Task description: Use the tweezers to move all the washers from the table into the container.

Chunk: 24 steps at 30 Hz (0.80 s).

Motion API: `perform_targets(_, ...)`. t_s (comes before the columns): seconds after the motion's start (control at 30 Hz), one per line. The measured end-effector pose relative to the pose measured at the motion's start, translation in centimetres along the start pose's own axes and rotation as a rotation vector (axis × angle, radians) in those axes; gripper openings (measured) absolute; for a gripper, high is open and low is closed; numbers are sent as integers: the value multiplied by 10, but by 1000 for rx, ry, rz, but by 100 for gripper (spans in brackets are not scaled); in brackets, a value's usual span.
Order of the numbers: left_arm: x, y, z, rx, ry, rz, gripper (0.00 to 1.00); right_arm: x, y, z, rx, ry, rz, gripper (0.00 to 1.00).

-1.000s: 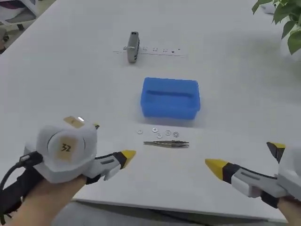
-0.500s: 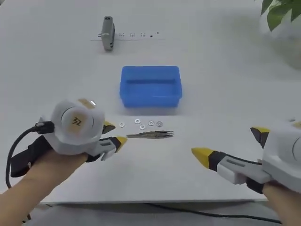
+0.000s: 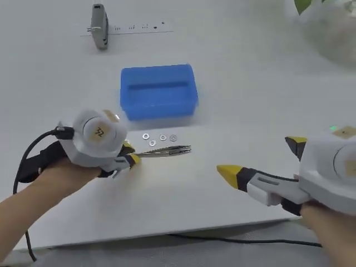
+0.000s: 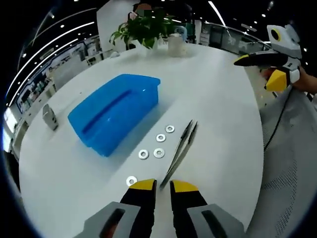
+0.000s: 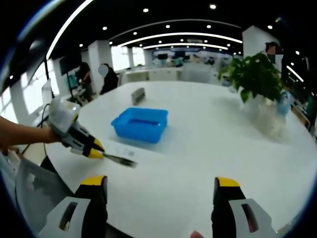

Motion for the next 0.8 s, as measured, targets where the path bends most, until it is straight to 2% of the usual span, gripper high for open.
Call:
perform_targets(0.17,0,1,-3,-28,54,15,1,-2,0,-1,-7,0,9,87)
perform_targets(0.27,-1,0,-6,-46,87,21,0,-2,0,-1,-7,0,12,86)
perform_targets(0.37,5,-8,-11,-61,96,9,0,-2,0,-1,-9,0,12,86)
perform_targets(0.5,18,-24,-18,-51,123,-36,0,-3,0,1,4,-1,16,85)
perform_targets(0.57,28,-34,-23,-39,136,-59,0,-2,-1,6,30,-11,17,82)
perform_targets(0.63,37,-43,-28,-29,158,-76,0,-5,-2,16,78,-31,33,75)
perform_targets(0.67,39,-45,-29,-26,165,-80,0,-5,-1,17,86,-37,34,70)
perform_targets(0.7,47,-52,-34,-19,184,-97,0,-7,-1,23,104,-75,41,68)
perform_targets(0.73,49,-55,-36,-20,188,-100,0,-7,-1,25,114,-96,42,64)
perform_targets(0.8,59,-63,-42,-31,212,-123,0,-11,-1,37,169,-140,65,58)
Point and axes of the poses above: the centre of the closed fingertips' face, and the gripper's own axes: y roughly forward along the fingers, z roughly to its left, x roughly out of its top, the point moved 1 cm from there along -y, roughly backward along the fingers, and after that the axes turned 10 degrees about -x, right-handed, at the moved point
